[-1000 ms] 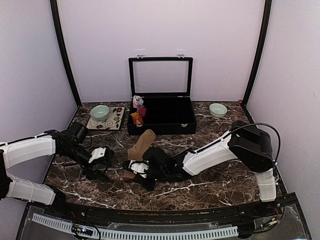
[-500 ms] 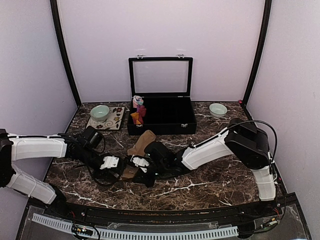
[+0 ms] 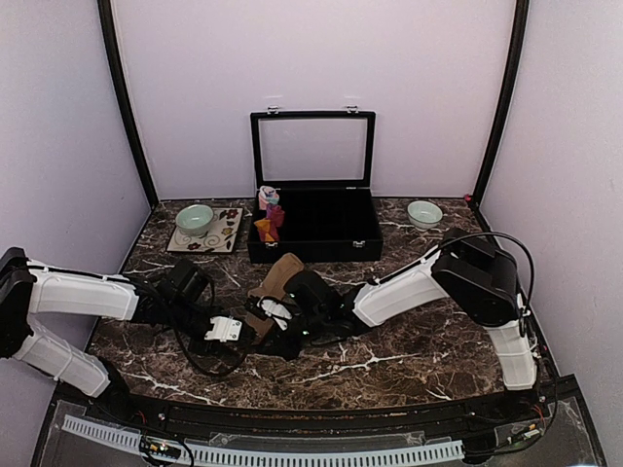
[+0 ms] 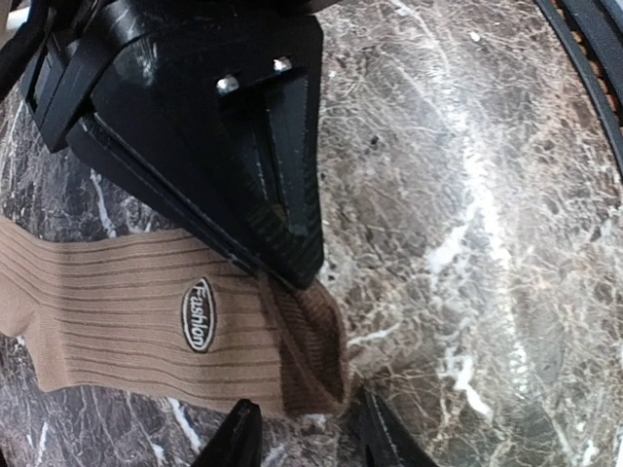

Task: Roll the socks
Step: Roll the sock at the center of the board.

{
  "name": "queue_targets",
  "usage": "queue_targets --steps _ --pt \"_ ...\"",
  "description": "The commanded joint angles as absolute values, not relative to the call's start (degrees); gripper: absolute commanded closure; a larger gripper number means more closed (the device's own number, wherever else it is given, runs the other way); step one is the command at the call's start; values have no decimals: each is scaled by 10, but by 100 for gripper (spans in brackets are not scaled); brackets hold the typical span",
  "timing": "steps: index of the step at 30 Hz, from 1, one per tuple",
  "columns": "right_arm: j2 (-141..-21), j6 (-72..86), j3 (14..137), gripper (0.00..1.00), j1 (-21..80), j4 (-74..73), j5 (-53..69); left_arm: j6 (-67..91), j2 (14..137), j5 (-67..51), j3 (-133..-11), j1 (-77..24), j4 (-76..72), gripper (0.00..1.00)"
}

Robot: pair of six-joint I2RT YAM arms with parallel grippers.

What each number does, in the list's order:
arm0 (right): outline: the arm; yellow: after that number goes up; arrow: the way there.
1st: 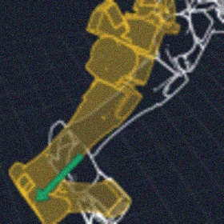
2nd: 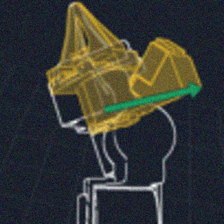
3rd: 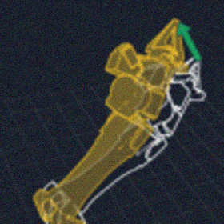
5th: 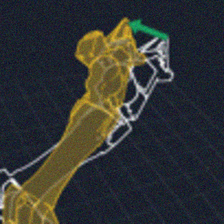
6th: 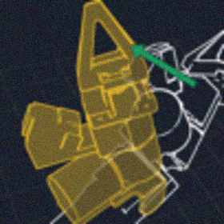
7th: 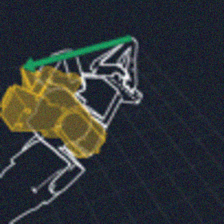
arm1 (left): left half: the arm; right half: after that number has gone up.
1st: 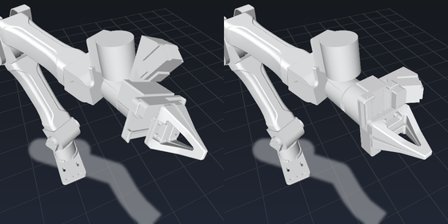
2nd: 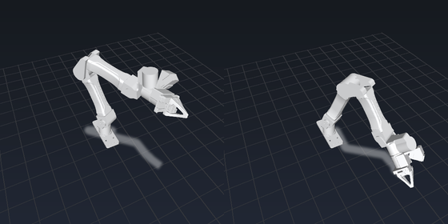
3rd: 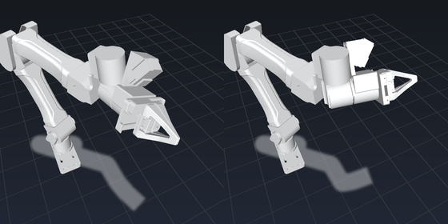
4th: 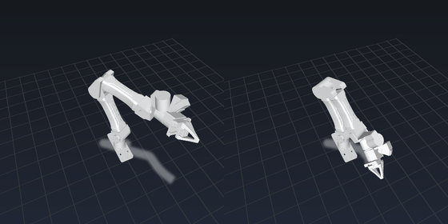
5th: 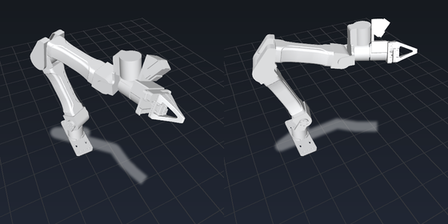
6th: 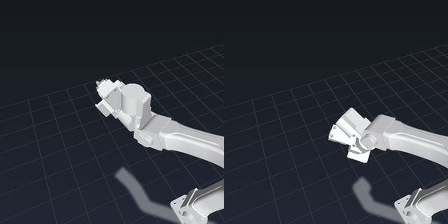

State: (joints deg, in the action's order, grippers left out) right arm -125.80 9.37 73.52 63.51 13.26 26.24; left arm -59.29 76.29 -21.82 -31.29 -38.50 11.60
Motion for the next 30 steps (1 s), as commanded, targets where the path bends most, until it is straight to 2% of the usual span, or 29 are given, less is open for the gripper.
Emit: queue_targets --steps 1,18,30 --pt "-1290 109 741 100 630 86 256 -582 769 -187 -299 -396 67 64" --pt "-1294 133 750 100 627 84 261 -565 769 -159 -287 -422 59 69" --pt "-1294 152 740 100 627 107 258 -522 775 -91 -277 -431 -6 71"
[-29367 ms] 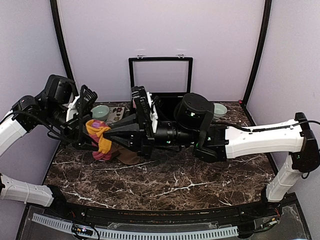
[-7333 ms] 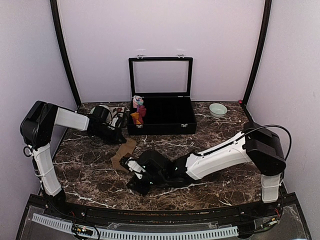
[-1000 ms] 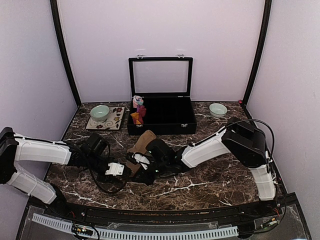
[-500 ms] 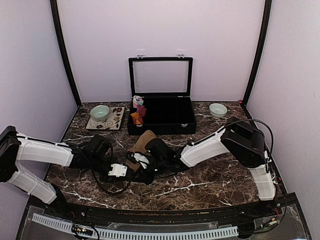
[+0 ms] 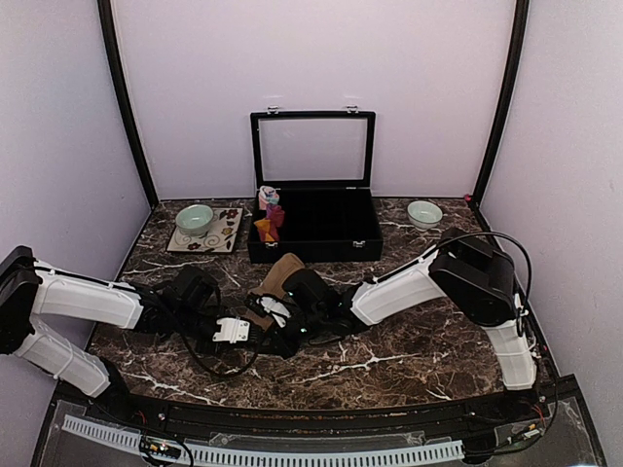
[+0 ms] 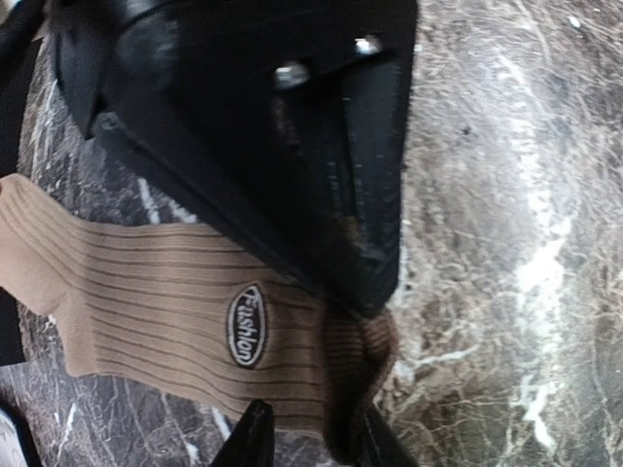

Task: Roll the socks
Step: Roll the sock at the center of the board.

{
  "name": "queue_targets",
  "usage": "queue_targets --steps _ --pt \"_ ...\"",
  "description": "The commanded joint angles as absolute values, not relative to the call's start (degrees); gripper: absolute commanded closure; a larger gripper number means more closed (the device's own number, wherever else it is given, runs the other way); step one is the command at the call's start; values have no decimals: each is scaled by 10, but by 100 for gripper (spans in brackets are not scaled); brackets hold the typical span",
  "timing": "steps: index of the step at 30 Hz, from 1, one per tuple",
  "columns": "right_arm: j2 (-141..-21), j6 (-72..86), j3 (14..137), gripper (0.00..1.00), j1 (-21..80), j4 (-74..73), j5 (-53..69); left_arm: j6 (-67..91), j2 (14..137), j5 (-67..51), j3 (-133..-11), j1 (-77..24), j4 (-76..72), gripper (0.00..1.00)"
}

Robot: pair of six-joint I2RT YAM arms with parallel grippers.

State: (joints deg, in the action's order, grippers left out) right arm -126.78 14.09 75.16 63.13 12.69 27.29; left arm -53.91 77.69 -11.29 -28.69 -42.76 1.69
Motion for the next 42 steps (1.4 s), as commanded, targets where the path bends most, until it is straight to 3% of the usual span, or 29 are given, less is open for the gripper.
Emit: queue_targets --steps 1,5,10,13,16,23,28,31,39,42 --pt "-1294 154 740 100 626 109 257 -521 776 -92 -277 -432 -4 71" --pt "-1294 159 735 99 627 116 256 -513 773 -98 -277 -441 13 69" --pt "-1295 167 735 99 626 126 257 -489 766 -109 -278 -447 38 57" --pt "-1298 169 737 98 627 127 256 -480 766 -110 -279 -448 38 55" --pt "-1299 172 737 98 627 130 257 -476 768 -97 -277 -448 23 60" --pt "-1297 181 730 98 626 142 257 -483 770 -68 -268 -448 -4 83" --pt "-1292 186 722 95 625 150 256 -480 769 -86 -268 -448 15 91" --pt "-1281 199 707 90 621 173 257 -478 767 -98 -269 -448 26 95" --pt "-1245 234 664 52 606 251 266 -495 766 -113 -257 -448 40 99" --pt "-1233 246 645 53 598 273 264 -502 766 -124 -258 -448 46 100"
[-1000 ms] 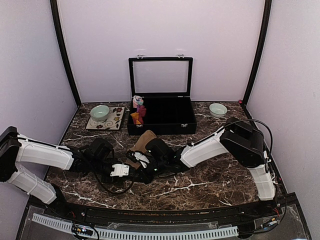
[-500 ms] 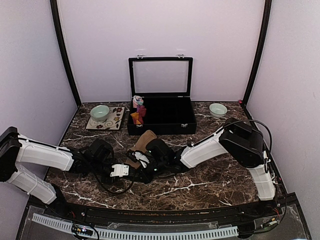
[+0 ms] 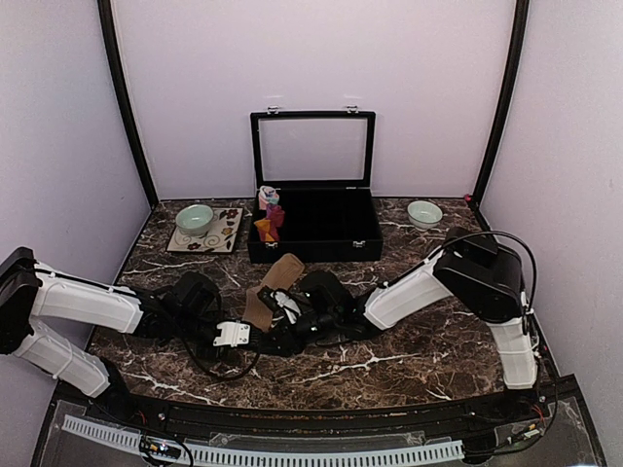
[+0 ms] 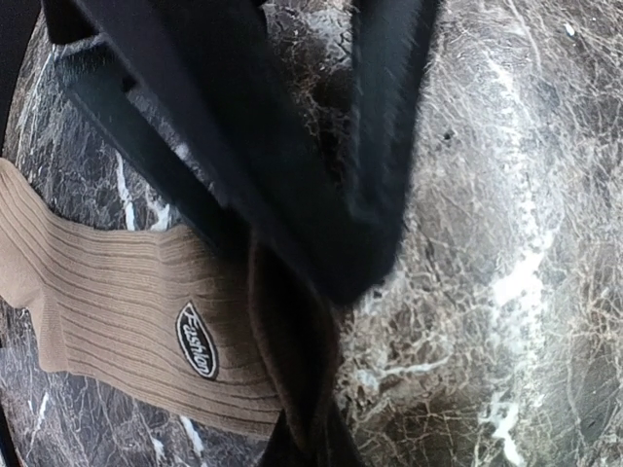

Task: Roll the socks
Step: Roll the sock at the center of the board.

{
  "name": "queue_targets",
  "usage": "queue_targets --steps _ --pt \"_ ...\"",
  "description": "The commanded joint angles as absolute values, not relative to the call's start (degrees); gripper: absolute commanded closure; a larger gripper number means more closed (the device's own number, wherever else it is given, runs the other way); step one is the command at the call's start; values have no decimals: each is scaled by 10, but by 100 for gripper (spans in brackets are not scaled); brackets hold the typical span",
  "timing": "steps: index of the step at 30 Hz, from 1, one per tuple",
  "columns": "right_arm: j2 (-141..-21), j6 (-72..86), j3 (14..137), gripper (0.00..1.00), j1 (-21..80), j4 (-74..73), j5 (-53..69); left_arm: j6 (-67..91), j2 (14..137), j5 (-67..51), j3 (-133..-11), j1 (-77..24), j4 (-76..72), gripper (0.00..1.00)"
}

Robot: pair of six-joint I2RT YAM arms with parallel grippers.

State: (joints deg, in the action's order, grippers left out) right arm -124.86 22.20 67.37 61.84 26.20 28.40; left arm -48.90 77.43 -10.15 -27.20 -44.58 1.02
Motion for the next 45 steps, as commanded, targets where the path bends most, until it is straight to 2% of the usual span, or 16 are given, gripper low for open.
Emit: queue_targets --steps 1,4,10,14,19,24,31,41,45 --pt "-1234 247 651 55 595 273 267 -504 766 -132 -259 -448 50 100" --pt "-1237 246 682 60 588 267 286 -506 766 -140 -262 -448 59 100" --pt "-1242 236 717 62 580 247 290 -515 766 -151 -267 -448 74 100" --pt "-1274 247 768 81 578 251 301 -514 765 -157 -273 -448 86 100" --pt "-1317 266 812 88 576 246 289 -521 764 -167 -275 -448 98 100" --pt "-1329 290 788 89 563 238 228 -527 765 -181 -279 -448 113 100" --pt "-1267 293 683 92 553 274 136 -507 782 -235 -327 -448 160 100" --pt "-1176 256 577 84 556 381 114 -480 796 -232 -323 -448 160 100" --pt "-1118 216 495 75 581 440 135 -463 814 -239 -328 -447 177 100"
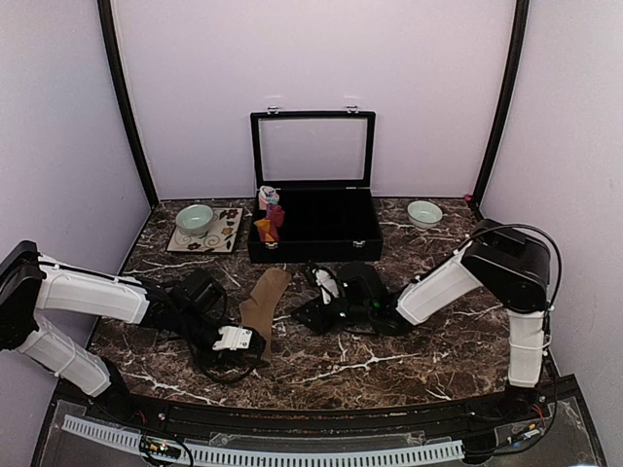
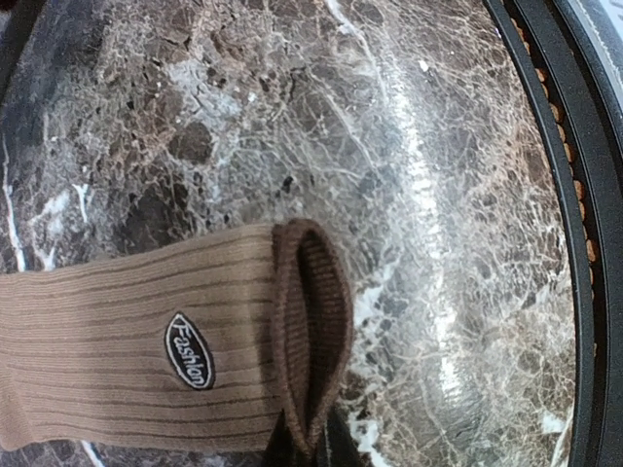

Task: Roll the socks
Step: Roll the sock at the center of the board.

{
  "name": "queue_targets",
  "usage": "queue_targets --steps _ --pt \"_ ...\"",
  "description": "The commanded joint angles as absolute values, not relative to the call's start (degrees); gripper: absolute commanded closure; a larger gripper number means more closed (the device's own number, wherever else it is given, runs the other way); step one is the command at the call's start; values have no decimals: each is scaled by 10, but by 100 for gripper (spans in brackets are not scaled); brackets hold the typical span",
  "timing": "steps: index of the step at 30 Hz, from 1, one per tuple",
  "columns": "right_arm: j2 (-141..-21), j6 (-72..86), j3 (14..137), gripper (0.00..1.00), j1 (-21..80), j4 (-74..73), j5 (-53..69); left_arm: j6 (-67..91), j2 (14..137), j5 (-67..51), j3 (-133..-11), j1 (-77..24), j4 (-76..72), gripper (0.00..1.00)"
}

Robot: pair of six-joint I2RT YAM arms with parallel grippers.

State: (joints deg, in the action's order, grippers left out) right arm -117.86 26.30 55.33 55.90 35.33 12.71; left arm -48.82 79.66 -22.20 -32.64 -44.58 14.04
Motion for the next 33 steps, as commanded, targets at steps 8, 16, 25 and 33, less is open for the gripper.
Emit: queue_targets --steps 8,16,25,33 --pt "-1103 182 469 60 672 441 169 -445 835 -234 -336 -443 153 100" --pt "-1119 96 501 62 732 405 110 -461 814 -258 -321 -428 151 100" --pt "-1148 -19 536 65 761 385 35 -480 821 -292 -338 -411 191 100" --pt "-1178 -81 584 68 764 329 27 -481 819 -313 -340 -395 207 100"
